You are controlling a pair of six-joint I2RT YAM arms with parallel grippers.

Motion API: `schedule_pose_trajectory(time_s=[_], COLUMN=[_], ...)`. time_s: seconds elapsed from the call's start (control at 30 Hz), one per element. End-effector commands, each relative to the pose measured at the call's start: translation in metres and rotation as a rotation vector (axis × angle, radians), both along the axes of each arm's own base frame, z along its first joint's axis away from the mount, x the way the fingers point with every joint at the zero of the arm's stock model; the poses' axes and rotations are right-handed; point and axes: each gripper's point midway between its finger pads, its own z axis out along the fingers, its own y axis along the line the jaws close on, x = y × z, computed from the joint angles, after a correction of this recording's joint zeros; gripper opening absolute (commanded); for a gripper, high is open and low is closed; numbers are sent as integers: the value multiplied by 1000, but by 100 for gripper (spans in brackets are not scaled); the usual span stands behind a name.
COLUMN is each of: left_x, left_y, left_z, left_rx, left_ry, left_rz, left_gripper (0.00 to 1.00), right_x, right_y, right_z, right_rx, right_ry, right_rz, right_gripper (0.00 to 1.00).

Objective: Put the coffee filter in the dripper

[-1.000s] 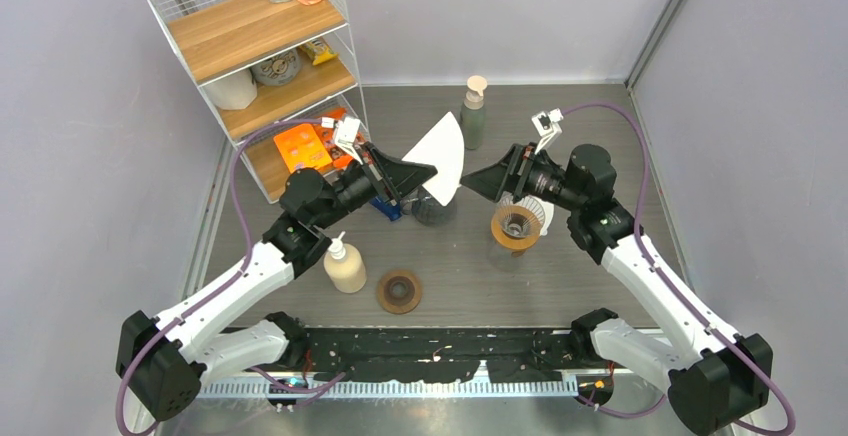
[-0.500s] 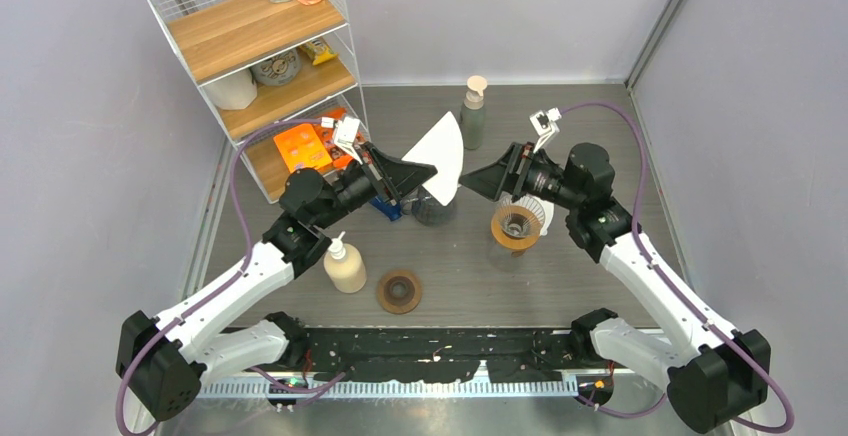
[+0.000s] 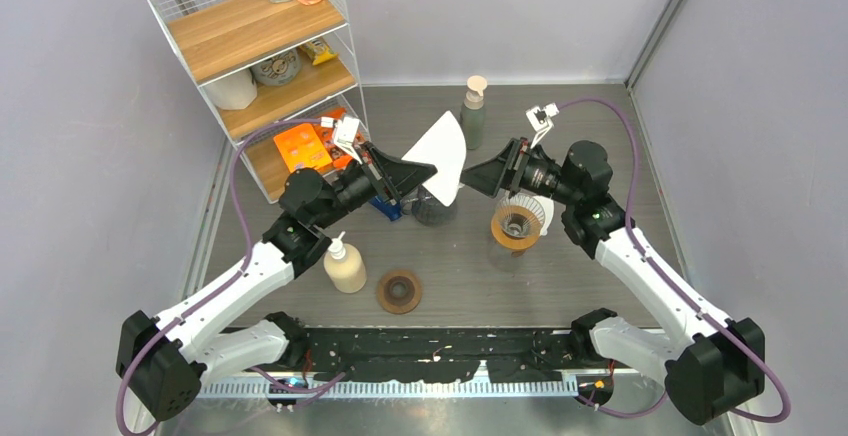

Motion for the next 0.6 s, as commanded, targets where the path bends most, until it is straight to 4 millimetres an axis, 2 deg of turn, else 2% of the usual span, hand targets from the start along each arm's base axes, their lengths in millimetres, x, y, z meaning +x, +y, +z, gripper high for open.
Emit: schedule_pose_trajectory(time_s=[0.0,0.27,0.5,0.57], left_x=[-4,-11,-17,-19], left_y=[0,-6,-10,-11], left_z=[20,21,21,22], left_rx=[-43,-39,-33,-31], left_ry=[-65,-78,-91,-96], left_rz=[-17,-77,-122,-136], left_gripper=[0,0,0,0], right_x=[-6,-11,-15,-14], right_y=[6,11,16,17], right_z=[25,33,45,46], right_rx=[63,92,116,116], right_ry=[-84,-114,-153,-153], right_rz=[46,83,119,121], right_gripper=[95,96,100,96])
